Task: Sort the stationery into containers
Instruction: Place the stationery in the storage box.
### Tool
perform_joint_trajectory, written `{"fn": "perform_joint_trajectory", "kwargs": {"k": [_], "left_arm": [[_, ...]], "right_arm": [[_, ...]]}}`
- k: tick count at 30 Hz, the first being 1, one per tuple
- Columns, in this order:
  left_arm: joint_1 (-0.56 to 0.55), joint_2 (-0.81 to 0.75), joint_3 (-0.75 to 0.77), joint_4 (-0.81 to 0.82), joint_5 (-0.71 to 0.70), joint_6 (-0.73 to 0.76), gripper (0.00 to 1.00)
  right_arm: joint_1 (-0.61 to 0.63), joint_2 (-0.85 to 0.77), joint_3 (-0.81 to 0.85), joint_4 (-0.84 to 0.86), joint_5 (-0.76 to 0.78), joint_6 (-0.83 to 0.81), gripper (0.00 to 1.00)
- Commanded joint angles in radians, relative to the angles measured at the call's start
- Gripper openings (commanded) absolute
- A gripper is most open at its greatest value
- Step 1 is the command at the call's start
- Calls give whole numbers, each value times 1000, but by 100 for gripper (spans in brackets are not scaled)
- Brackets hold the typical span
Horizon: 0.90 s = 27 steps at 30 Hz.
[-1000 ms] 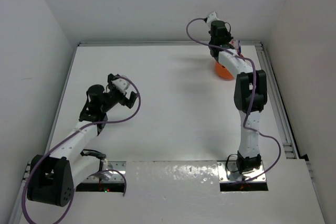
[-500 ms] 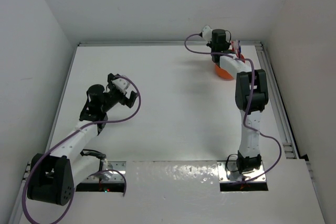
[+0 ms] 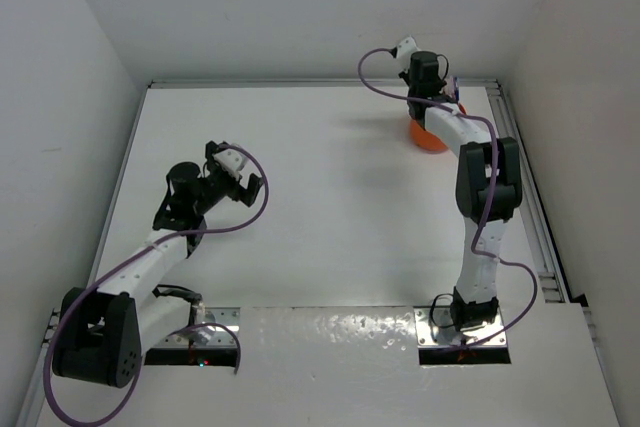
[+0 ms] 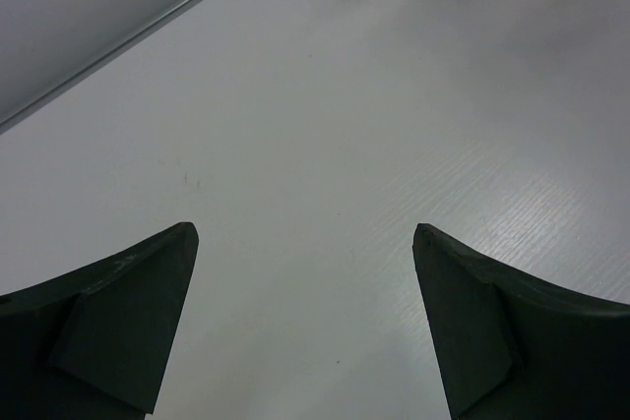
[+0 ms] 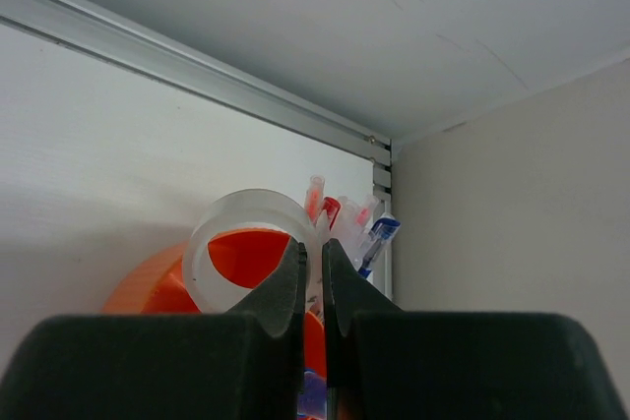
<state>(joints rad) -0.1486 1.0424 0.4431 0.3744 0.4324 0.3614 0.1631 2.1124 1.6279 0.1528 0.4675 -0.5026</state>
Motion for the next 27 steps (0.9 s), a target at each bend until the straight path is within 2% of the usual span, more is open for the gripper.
{"fn": "perform_joint_trajectory", "kwargs": {"k": [1, 17, 27], "left_arm": [[7, -12, -7, 43, 2, -13, 89], [4, -19, -11, 44, -6, -18, 89], [3, -24, -12, 44, -11, -19, 89]], "right_arm": [[-7, -29, -6, 33, 0, 56, 0], [6, -68, -118, 31, -6, 191, 0], [13, -170, -287, 77, 17, 223, 0]]}}
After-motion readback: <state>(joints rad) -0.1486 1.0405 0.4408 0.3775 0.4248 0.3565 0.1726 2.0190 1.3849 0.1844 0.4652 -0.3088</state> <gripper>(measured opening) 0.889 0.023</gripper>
